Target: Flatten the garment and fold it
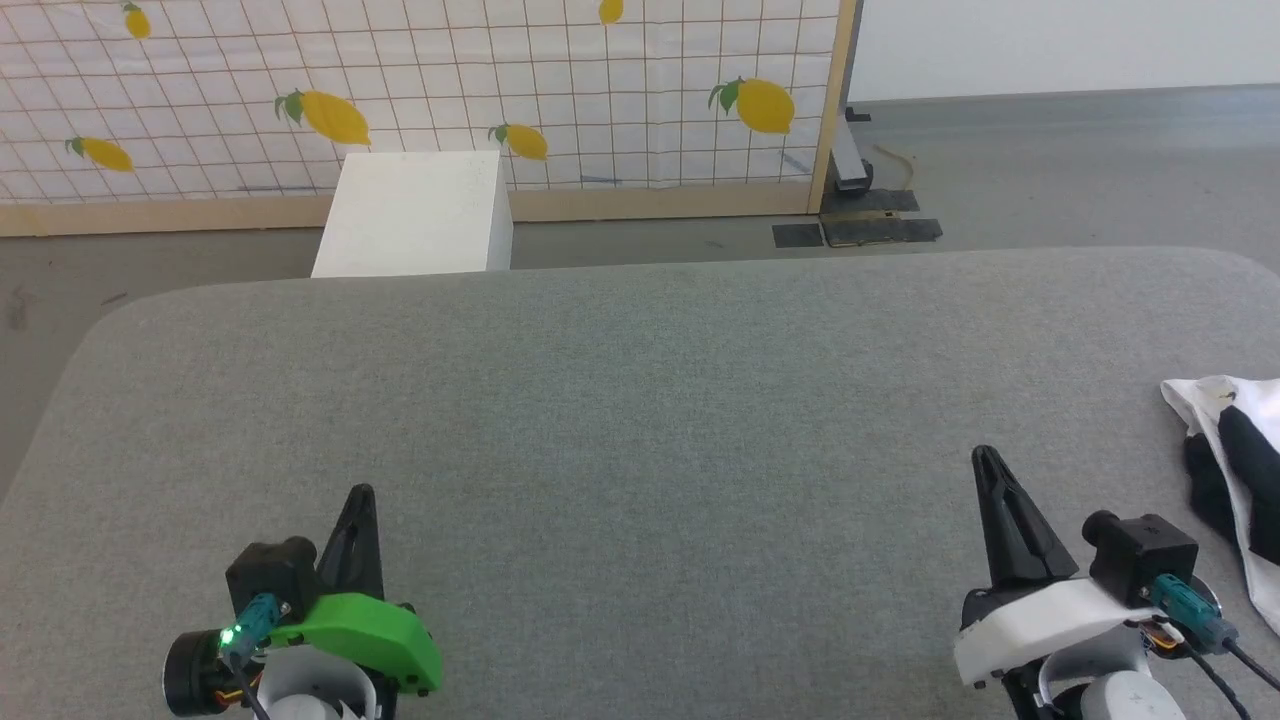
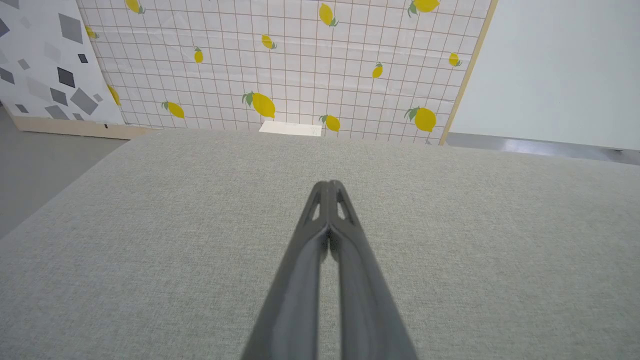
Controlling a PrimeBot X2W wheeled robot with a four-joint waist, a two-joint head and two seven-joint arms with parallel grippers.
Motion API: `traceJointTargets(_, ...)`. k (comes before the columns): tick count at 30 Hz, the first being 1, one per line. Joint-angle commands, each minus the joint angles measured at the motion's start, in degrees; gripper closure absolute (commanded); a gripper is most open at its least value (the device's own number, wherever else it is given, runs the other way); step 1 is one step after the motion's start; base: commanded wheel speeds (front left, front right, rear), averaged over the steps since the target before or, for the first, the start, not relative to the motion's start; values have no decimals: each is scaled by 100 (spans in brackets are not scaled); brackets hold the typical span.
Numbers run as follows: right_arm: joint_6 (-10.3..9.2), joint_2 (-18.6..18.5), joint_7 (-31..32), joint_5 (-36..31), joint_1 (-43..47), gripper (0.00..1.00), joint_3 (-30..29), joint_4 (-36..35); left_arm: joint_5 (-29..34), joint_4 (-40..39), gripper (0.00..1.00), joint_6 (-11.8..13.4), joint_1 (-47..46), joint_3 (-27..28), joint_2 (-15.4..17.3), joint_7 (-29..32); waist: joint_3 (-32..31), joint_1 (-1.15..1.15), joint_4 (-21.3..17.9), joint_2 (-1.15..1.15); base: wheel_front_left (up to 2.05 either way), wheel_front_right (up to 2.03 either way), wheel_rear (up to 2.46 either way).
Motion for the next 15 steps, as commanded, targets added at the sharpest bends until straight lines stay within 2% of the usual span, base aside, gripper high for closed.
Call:
traceJointTargets(1, -3, 1, 41, -54, 53, 100, -9, -57, 79, -50, 100, -27, 70, 32, -47, 22, 2, 0, 2, 0, 0, 0, 0)
traceJointTargets(15, -4, 1, 202, -194, 82, 100, -19, -221, 285, -242, 100, -66, 110, 106, -117, 175, 17, 0, 22, 0, 0, 0, 0)
